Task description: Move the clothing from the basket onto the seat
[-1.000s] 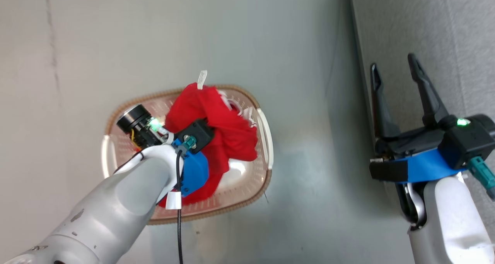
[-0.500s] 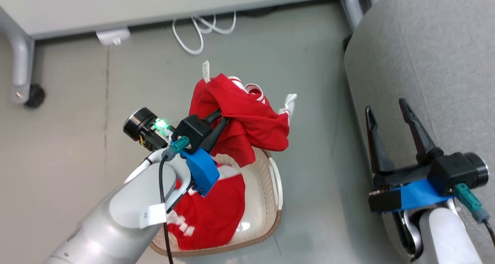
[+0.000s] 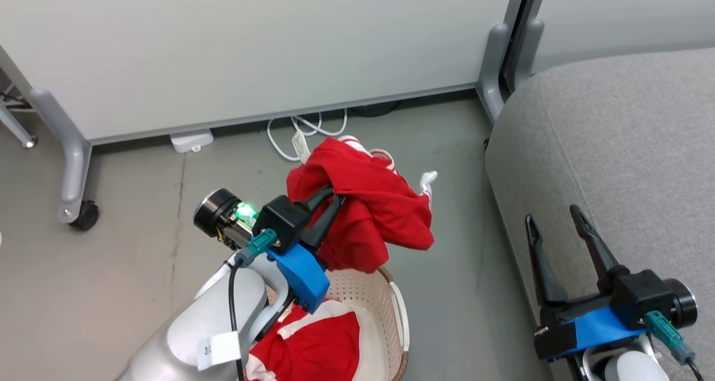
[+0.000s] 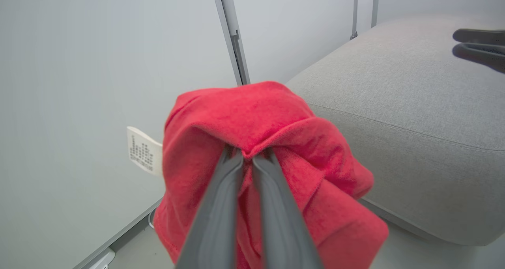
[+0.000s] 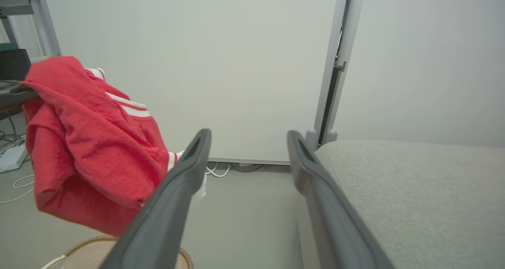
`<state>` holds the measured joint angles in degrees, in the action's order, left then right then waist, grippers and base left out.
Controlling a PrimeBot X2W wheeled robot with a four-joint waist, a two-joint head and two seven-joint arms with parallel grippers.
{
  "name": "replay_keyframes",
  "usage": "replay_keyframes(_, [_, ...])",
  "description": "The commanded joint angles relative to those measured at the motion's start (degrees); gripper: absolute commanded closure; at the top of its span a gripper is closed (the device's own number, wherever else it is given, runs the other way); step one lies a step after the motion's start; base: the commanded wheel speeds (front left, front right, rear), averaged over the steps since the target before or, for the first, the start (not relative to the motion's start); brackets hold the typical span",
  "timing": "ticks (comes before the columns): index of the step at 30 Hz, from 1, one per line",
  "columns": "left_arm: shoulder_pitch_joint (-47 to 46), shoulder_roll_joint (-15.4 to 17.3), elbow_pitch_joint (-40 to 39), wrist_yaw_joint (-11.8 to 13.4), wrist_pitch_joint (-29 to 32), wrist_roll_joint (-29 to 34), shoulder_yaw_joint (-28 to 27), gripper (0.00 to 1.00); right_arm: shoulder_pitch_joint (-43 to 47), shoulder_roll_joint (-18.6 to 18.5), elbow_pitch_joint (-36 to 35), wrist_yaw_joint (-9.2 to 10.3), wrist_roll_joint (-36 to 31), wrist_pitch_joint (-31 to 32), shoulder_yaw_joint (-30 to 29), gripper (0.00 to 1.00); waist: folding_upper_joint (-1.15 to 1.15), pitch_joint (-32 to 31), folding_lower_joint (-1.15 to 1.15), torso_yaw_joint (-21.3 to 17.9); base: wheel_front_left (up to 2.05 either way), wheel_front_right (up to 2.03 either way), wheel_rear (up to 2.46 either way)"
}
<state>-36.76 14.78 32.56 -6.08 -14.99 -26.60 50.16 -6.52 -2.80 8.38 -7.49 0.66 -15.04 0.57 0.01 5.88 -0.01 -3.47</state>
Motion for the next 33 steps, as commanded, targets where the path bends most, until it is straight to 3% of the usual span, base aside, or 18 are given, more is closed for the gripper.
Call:
replay_keyframes(1, [1.38, -0.06, -0.8, -0.05, -0.29, 0.41, -0.59, 1.0, 1.52, -0.16, 0.14, -0.01, 0.21, -0.22, -0.15, 0.0, -0.01, -1.9, 0.01, 0.18, 0.0, 0.0, 0.0])
replay_keyframes(15, [3.1, -0.28, -2.86, -0.31, -0.29, 1.05, -0.54, 1.0, 0.1, -0.16, -0.54, -0.01, -1.17, -0.22, 2.51, 0.0, -0.01, -3.52, 0.01, 0.94, 0.0, 0.0, 0.0])
replay_keyframes(23, [1.39, -0.86, -3.32, -0.49, -0.29, 1.56, -0.19, 1.0, -7.78, -2.85, 2.92, -0.01, -3.13, -0.22, 12.16, 0.0, -0.01, -2.83, 0.01, 1.96, 0.0, 0.0, 0.0])
replay_keyframes(33, [-0.42, -2.16, -3.69, -0.93, -0.29, 2.19, 0.71, 1.0, -17.58, -6.17, 13.13, -0.01, -1.26, -0.21, 24.21, 0.0, -0.01, -1.81, 0.01, 4.41, 0.0, 0.0, 0.0])
